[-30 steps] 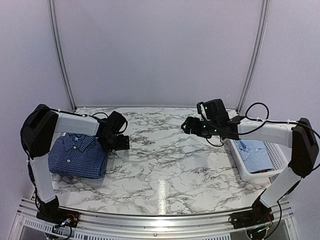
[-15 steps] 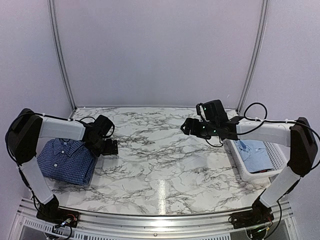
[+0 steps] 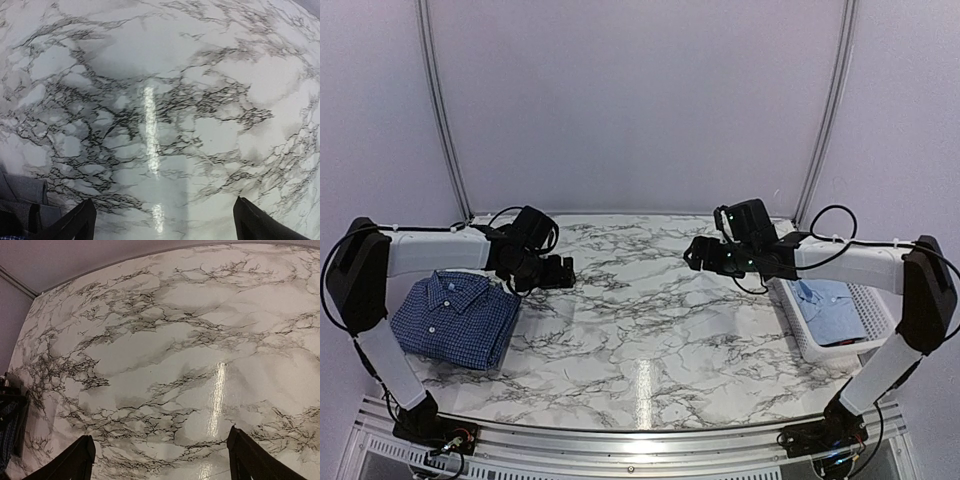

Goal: Fold and stack the long sleeve shirts
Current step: Move the square-folded shirt to the corner of the board, then reset both arms

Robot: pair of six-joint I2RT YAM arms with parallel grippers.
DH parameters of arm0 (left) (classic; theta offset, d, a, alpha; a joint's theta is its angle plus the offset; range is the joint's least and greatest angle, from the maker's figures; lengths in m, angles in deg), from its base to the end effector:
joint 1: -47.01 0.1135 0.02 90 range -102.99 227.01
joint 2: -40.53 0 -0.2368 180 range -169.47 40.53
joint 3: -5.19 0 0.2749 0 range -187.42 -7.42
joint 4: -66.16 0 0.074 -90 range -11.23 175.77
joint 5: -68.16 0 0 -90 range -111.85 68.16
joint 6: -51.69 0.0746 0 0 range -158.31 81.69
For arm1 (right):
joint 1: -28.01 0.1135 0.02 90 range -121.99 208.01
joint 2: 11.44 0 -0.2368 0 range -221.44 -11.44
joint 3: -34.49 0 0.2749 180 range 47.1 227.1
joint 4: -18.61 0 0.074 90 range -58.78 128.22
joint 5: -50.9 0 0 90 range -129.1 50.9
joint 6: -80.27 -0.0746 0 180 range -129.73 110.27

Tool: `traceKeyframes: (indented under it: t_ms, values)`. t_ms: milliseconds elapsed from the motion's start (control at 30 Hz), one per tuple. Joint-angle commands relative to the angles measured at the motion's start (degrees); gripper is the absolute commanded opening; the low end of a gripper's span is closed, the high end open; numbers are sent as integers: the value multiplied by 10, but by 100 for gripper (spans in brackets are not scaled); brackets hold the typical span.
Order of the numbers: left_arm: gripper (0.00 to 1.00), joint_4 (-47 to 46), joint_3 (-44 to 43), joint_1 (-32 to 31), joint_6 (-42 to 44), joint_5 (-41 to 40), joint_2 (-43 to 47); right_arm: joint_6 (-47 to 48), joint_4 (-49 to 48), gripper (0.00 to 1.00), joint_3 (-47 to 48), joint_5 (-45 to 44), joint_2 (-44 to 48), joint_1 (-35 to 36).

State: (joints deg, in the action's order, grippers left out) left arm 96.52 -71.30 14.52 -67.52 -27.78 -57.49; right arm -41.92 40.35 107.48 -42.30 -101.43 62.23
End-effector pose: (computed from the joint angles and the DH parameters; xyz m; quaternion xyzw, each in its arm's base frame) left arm 0.3417 -0.2085 0.1305 0.0101 0.9440 -0.1251 0.3050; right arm 0.3320 0.2208 0.1770 -0.0039 0.9013 0.2157 0.3756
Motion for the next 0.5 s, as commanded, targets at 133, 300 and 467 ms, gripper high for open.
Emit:
traceKeyframes:
  t_ms: [133, 300, 467]
  values:
    - [99, -48, -49, -39, 24, 28, 36, 31, 8, 89, 2, -46, 69, -5]
    - [99, -72, -63, -48, 25, 29, 52, 46, -3, 90, -14, -72, 121, -5]
    - [99, -105, -59, -49, 35, 24, 85, 62, -20, 91, -35, -103, 188, -5]
